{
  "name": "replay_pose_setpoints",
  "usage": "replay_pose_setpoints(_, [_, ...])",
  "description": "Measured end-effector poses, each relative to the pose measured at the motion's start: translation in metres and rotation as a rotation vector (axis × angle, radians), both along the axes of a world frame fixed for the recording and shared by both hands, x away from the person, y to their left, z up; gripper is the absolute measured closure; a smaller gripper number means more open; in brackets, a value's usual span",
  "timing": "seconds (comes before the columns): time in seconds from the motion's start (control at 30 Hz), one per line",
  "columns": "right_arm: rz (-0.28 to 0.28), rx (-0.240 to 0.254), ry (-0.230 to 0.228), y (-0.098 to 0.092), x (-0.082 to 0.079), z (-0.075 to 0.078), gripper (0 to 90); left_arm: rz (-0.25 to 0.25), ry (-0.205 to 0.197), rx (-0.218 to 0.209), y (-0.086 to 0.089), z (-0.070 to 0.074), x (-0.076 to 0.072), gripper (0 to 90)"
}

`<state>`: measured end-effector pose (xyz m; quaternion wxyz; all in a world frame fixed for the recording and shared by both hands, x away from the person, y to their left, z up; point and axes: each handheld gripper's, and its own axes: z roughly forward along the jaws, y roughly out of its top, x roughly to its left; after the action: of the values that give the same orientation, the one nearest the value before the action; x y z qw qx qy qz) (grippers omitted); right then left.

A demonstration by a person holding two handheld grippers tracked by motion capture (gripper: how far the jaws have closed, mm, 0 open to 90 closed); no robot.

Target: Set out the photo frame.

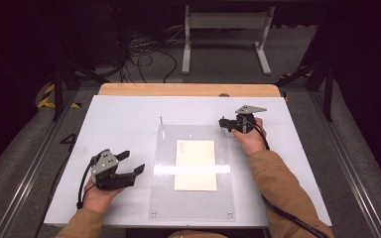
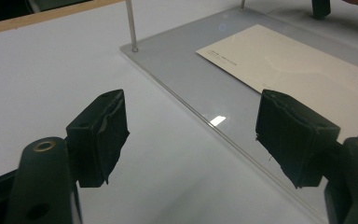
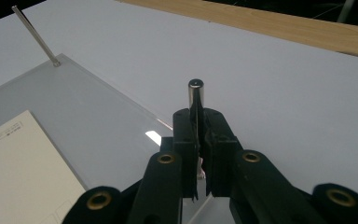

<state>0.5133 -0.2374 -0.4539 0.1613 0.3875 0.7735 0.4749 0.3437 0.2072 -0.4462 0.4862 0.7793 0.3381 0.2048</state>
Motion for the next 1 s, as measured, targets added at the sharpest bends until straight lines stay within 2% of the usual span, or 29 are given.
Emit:
replay_pose_setpoints(0.1, [-0.015,0.009,0.01,0.0,0.0,0.0,84.2,0.003,0.004,-0.003,0.0,0.0,0.0,25.2])
replay_pose_setpoints(0.23, [-0.052,0.009,0.058,0.004,0.001,0.003,84.0,0.006,0.006,-0.007,0.001,0.0,0.0,25.2])
replay_pose_setpoints(0.4, [-0.078,0.013,0.094,0.005,0.004,0.005,83.8,0.007,0.007,-0.004,0.002,0.0,0.0,25.2])
replay_pose_setpoints(0.57, [-0.11,0.015,0.098,0.008,0.005,0.004,83.9,0.003,0.003,0.001,0.002,0.0,0.0,25.1])
replay_pose_setpoints(0.8, [-0.14,0.001,0.138,0.012,0.008,0.006,84.0,0.006,0.017,-0.009,0.002,-0.002,0.001,25.1])
replay_pose_setpoints(0.87, [-0.145,-0.006,0.143,0.013,0.008,0.006,84.0,-0.016,0.039,-0.028,0.001,-0.004,0.002,24.9])
replay_pose_setpoints(1.0, [-0.149,0.009,0.15,0.013,0.009,0.004,83.5,-0.063,0.025,-0.017,-0.001,-0.005,0.0,23.1])
